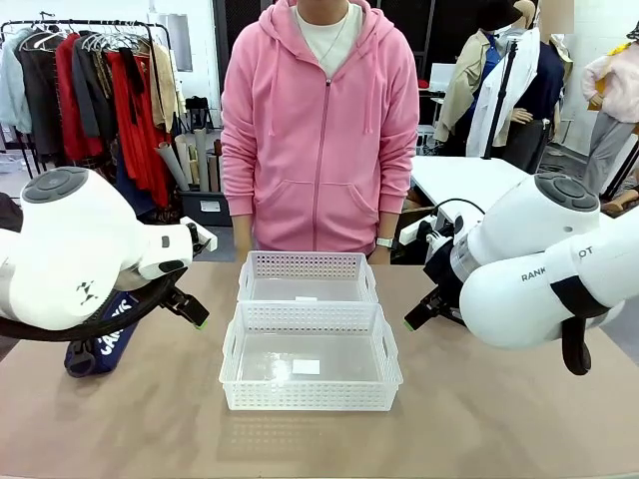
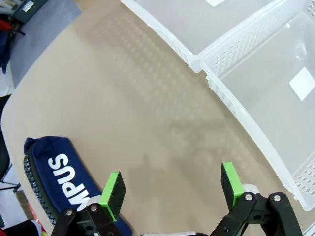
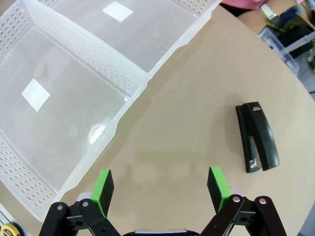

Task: Distribute items into two baskets.
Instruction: Pick up the Pencil pouch that the person points to.

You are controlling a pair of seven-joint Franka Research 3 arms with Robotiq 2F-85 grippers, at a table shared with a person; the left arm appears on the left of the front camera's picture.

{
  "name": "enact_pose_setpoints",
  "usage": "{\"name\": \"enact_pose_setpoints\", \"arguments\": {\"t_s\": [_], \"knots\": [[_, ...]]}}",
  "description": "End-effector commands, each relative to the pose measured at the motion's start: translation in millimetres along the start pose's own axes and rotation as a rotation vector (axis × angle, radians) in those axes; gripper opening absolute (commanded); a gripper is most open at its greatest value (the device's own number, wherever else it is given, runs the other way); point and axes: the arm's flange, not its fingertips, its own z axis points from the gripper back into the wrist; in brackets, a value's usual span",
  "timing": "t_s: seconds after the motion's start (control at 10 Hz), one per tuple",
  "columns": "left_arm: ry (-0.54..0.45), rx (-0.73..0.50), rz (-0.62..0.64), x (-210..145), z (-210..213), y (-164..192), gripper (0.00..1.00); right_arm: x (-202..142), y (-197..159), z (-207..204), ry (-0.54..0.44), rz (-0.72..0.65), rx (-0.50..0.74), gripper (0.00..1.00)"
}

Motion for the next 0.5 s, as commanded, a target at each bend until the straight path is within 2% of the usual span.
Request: {"name": "enact_pose_setpoints", "arguments": {"t_s": [0.0, 0.2, 0.4], "knots": [[0.0, 0.0, 0.0, 0.0, 0.0, 0.0, 1.0, 0.0, 0.0, 0.0, 0.0, 0.0, 0.0, 1.0], [0.002, -0.027, 0.032, 3.6, 12.0, 13.5, 1.0, 2.9, -10.4, 10.6, -0.023, -0.015, 0.034, 1.0], [-0.035, -0.077, 0.063, 10.6, 38.4, 36.1, 1.0, 7.9, -29.5, 28.8, -0.053, -0.014, 0.13, 1.0]]}}
